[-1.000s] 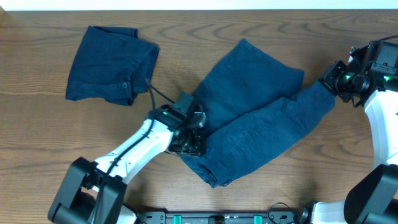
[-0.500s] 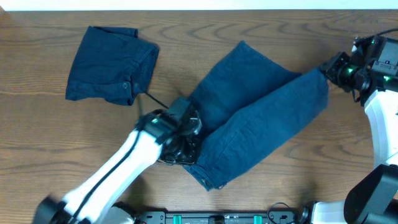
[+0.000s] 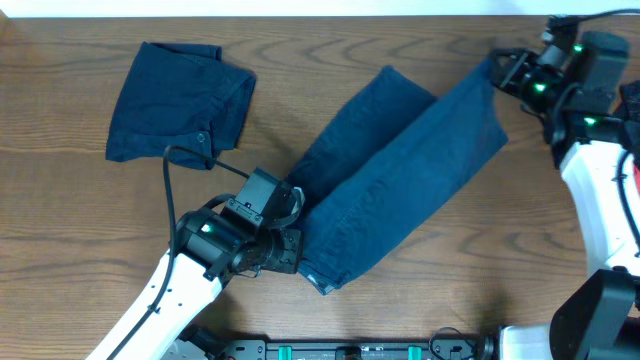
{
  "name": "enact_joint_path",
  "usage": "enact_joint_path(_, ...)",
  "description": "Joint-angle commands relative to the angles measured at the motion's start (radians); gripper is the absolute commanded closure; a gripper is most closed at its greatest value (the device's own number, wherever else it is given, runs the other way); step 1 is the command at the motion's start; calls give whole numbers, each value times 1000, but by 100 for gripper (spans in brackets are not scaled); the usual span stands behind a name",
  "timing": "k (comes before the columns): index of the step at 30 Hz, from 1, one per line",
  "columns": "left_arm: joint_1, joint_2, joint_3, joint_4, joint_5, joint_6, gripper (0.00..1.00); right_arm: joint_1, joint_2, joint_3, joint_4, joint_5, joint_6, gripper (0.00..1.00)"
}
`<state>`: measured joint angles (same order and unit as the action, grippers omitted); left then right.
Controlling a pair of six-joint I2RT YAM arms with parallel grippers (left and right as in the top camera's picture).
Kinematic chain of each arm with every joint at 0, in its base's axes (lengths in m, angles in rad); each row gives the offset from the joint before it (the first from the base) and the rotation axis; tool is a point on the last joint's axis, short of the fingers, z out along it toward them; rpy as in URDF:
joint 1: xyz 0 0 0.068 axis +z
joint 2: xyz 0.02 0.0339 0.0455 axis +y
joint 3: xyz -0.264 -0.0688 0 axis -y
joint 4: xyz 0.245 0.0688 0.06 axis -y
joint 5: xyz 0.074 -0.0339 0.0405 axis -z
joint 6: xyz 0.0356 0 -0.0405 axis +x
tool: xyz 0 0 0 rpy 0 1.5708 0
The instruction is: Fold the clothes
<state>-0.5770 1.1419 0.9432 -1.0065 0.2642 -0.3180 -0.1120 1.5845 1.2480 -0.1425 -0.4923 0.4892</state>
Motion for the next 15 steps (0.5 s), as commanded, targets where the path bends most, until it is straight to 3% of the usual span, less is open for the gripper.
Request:
enact_joint_path(1,4,33,7,-1,-157,-1,94,52,15,10,22,111,-7,99)
enact_joint_path(15,5,257,-4,130,-344,63,94,97,271,10,172,148,39,99)
